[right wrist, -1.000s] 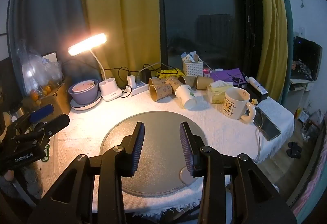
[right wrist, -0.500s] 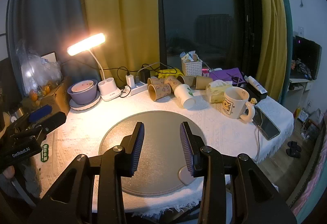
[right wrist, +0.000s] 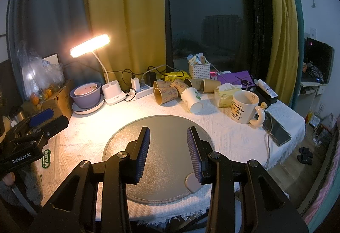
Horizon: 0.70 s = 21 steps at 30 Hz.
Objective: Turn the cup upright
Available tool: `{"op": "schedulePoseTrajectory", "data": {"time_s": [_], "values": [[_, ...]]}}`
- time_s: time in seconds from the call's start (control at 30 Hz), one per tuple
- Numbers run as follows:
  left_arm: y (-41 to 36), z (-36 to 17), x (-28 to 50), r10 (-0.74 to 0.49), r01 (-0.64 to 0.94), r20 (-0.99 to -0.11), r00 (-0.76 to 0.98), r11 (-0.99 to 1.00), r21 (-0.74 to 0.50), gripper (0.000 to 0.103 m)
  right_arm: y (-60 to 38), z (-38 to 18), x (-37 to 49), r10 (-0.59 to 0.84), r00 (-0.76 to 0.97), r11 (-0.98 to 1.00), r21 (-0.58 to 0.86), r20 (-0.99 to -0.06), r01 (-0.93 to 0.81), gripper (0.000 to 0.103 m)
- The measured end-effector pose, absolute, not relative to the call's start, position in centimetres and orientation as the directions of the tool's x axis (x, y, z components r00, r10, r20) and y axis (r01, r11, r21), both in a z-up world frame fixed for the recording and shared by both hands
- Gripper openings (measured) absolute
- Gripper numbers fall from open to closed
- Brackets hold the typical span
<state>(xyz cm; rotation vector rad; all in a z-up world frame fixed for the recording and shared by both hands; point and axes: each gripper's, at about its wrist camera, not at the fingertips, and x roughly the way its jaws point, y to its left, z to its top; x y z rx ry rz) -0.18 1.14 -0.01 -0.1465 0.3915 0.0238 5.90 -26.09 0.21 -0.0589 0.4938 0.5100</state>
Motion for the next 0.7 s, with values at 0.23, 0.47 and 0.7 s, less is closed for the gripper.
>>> {"op": "schedulePoseTrajectory", "data": {"time_s": [0.23, 0.47, 0.7], "values": [[1.16, -0.03, -0.18, -0.006, -0.051, -0.382, 0.924, 0.989, -0.138, 0.087, -26.06, 0.18, 5.89, 0.454, 0.758, 0.874, 0.066, -0.468, -0.482, 0.038], [1.09, 0.01, -0.29, -0.006, -0.050, -0.383, 0.924, 0.989, -0.138, 0.087, -26.06, 0.14, 5.92, 0.454, 0.758, 0.873, 0.066, -0.469, -0.482, 0.039], [1.06, -0.05, -0.31, -0.006, -0.052, -0.382, 0.924, 0.989, -0.139, 0.087, -26.04, 0.05, 6.03, 0.453, 0.758, 0.874, 0.065, -0.470, -0.482, 0.039]]}}
